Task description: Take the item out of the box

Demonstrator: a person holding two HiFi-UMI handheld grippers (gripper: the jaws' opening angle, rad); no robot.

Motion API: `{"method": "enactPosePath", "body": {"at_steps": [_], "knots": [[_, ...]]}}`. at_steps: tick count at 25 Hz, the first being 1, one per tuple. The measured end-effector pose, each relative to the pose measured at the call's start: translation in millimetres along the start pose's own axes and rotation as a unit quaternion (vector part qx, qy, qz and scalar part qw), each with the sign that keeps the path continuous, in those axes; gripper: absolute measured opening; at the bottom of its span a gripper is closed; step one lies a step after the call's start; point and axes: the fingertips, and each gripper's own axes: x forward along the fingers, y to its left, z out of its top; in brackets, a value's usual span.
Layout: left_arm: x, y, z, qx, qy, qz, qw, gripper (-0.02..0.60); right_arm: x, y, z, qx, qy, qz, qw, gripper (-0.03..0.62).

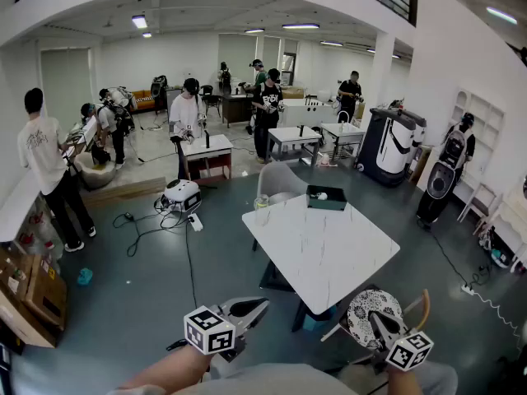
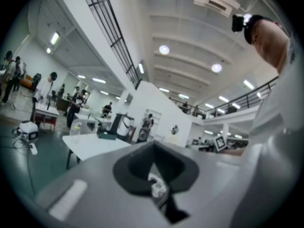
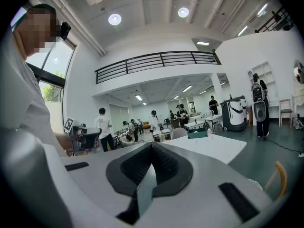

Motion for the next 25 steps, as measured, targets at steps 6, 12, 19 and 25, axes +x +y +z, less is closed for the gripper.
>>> {"method": "enactPosePath", "body": {"at_steps": [6,12,19,25], "knots": [[12.1,-8.7,0.9,0.002,-0.002,-0.006,1.0,0.002,-4.8,-12.4,3.5,-0.007,-0.005,0.003,1.0,0.008],[24.2,-18.3,1.1,0.001,0.001,-0.005,1.0,0.002,-14.5,-21.1,6.2,-0.01,-0.001,0.003,1.0,0.008],[50.2,-40.4,0.9,0.005,0.001,0.001,1.0,0.002,-38.0,-40.9,16.2,-0.017,-0.003,0.004,1.0,0.008],[84.7,-69.8,-9.1,0.001,0.002,0.002,1.0,0.002,-70.6,-63.4,12.1,-0.017,-0.003,0.016,1.0,0.008]]}}
